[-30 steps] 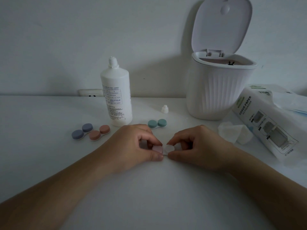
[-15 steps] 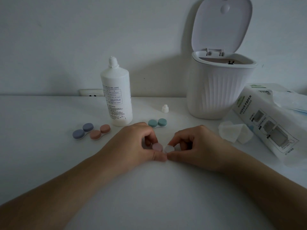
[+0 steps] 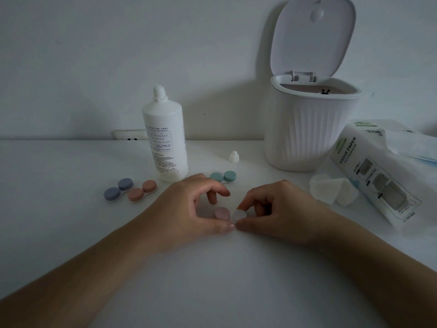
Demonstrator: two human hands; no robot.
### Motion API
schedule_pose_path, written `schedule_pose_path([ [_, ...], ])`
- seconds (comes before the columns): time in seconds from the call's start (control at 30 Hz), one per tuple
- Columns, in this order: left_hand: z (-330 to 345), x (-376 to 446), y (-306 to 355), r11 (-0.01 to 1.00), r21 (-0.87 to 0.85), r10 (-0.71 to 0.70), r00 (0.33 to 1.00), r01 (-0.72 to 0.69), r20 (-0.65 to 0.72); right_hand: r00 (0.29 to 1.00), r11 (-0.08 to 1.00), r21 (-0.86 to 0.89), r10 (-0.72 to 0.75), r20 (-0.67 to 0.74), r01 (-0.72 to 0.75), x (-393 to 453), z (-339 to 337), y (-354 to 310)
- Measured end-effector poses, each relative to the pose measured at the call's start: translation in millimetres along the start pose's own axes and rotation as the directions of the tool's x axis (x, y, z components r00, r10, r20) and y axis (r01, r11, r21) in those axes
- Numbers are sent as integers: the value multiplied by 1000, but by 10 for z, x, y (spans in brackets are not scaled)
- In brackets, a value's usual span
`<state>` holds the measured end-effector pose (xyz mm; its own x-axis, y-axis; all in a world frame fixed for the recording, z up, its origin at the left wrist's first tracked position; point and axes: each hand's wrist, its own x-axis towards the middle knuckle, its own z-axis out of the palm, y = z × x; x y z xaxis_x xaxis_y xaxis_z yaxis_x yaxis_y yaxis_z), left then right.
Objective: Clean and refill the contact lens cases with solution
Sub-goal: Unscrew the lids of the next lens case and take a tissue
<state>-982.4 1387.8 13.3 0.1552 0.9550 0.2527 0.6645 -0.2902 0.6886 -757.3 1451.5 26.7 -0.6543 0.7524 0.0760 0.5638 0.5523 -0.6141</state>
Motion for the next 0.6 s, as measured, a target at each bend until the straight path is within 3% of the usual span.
schedule_pose_path([
  [0.43, -5, -2, 41, 998, 51, 46, 998, -48, 35, 1000, 1000, -9, -4, 24, 5, 3, -18, -1],
  [0.6, 47, -26, 45, 992, 73, 100, 995, -99, -14, 1000, 1000, -3, -12, 23, 12, -3, -15, -1],
])
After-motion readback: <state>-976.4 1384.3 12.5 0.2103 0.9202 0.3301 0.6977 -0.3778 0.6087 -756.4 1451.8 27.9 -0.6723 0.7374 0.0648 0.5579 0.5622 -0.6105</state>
